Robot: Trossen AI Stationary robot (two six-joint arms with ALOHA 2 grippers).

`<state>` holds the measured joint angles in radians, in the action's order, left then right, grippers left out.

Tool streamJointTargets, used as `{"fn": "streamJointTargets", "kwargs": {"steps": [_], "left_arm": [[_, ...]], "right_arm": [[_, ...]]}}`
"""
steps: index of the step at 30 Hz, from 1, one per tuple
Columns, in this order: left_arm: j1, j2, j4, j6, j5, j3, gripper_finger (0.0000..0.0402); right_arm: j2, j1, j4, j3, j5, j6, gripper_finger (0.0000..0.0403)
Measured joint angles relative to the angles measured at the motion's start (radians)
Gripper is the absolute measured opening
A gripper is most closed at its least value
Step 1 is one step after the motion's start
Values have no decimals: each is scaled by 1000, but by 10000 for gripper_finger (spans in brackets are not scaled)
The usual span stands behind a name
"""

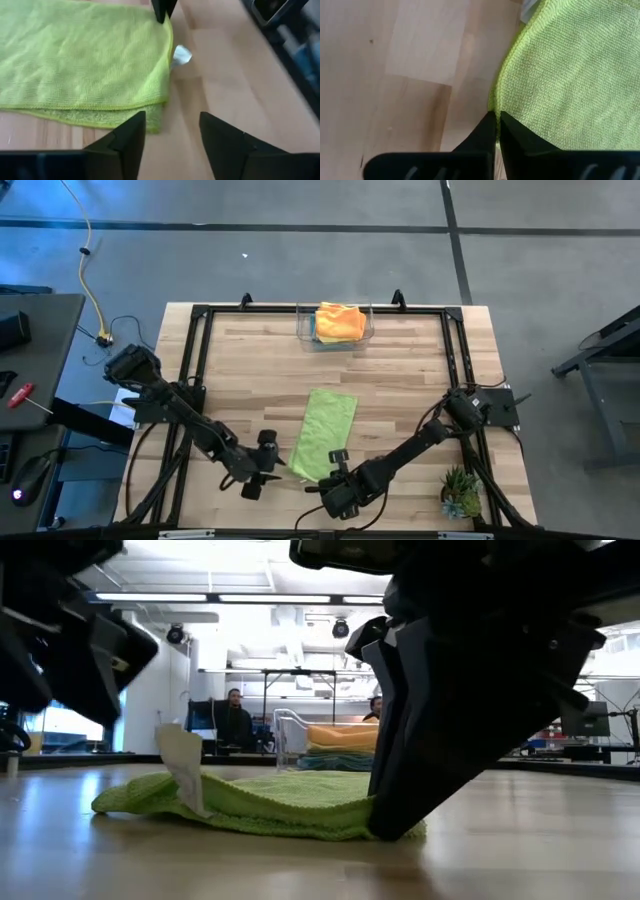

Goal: Fold microfiber towels
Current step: Fold the green towel

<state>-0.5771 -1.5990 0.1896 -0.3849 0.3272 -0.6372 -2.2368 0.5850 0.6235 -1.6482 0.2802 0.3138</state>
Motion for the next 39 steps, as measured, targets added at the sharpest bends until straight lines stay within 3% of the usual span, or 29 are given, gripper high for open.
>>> {"fn": "streamJointTargets", "kwargs": {"steps": [5, 11, 17, 24, 29, 39], "left_arm": [[24, -80, 3, 147, -24, -40, 199], [44, -178, -8, 240, -1, -91, 182], [67, -216, -2, 239, 37, -100, 124], [66, -202, -41, 244, 43, -98, 16], [62, -123, -92, 120, 57, -93, 10], [45, 143, -170, -275, 23, -96, 2]], "right_arm": [[0, -8, -3, 0, -2, 0, 4], [0, -12, -3, 0, -1, 0, 4], [0, -12, -3, 0, -1, 0, 4], [24, -12, 31, 2, 6, 3, 4], [84, -13, 49, 2, 21, 27, 4], [209, 2, 124, 2, 45, 116, 4]]}}
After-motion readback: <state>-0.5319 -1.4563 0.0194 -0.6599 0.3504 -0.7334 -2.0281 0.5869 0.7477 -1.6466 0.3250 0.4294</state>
